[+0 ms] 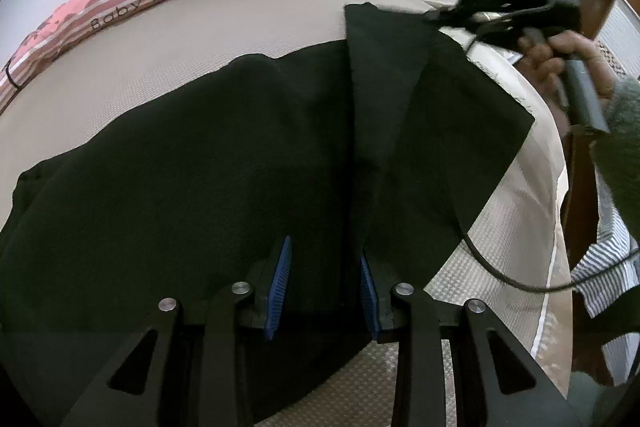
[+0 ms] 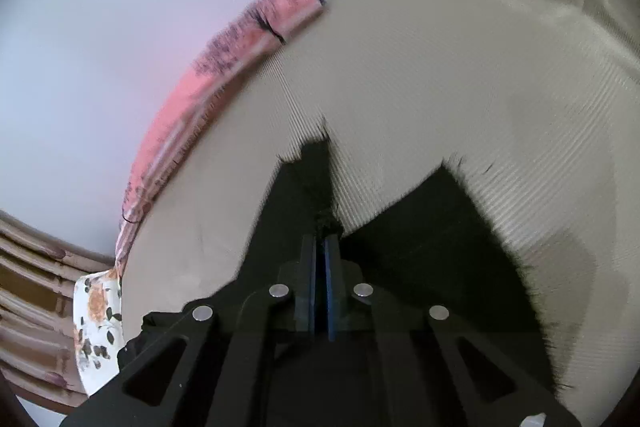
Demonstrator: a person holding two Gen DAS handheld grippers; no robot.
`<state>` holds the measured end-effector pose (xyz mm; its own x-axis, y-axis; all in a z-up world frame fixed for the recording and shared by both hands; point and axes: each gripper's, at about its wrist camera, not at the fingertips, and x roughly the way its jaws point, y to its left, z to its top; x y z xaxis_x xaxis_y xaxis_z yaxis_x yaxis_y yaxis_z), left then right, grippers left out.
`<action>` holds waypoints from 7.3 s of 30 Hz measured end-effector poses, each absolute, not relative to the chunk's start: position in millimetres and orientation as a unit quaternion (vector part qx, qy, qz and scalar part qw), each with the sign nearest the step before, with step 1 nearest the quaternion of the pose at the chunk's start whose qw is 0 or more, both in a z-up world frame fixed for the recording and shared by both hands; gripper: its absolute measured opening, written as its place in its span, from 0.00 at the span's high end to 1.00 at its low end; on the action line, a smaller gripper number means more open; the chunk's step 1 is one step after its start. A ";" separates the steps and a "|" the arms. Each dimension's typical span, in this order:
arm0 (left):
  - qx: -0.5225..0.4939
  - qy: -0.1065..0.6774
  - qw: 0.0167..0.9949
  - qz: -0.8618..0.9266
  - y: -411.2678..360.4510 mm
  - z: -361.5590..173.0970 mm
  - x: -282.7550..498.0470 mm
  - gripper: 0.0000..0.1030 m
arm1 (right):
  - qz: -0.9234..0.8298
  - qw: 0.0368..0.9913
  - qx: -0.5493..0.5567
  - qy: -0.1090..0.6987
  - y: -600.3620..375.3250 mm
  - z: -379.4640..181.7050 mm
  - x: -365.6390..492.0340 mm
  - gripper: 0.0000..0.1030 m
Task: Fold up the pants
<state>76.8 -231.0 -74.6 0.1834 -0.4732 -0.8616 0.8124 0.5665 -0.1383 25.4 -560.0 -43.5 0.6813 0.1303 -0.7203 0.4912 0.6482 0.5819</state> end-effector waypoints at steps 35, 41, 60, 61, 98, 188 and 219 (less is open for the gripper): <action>0.233 0.443 0.719 -0.482 -260.9 -74.8 41.4 0.73 | -0.283 0.785 0.345 0.431 -529.2 -59.9 -123.8 0.99; 0.238 0.437 0.721 -0.483 -262.6 -76.3 35.0 0.73 | -0.290 0.776 0.349 0.438 -528.8 -67.9 -122.8 0.97; 0.154 0.420 0.839 -0.311 -140.0 -10.0 125.8 0.72 | -0.081 0.851 0.182 0.486 -421.4 17.6 17.7 0.70; 0.151 0.422 0.847 -0.285 -125.4 -11.1 134.9 0.72 | -0.049 0.850 0.181 0.493 -407.6 13.9 33.2 0.70; 0.071 0.499 0.828 -0.244 -4.0 -75.6 135.8 0.71 | 0.289 0.755 0.026 0.587 -117.6 -94.7 285.5 0.94; 0.077 0.490 0.800 -0.338 -129.6 -46.5 121.4 0.66 | -0.176 0.739 0.525 0.384 -514.7 -107.9 -151.0 0.53; 0.029 0.488 0.830 -0.269 -51.7 -19.8 138.3 0.65 | 0.117 0.790 0.456 0.392 -379.1 -21.4 56.4 0.92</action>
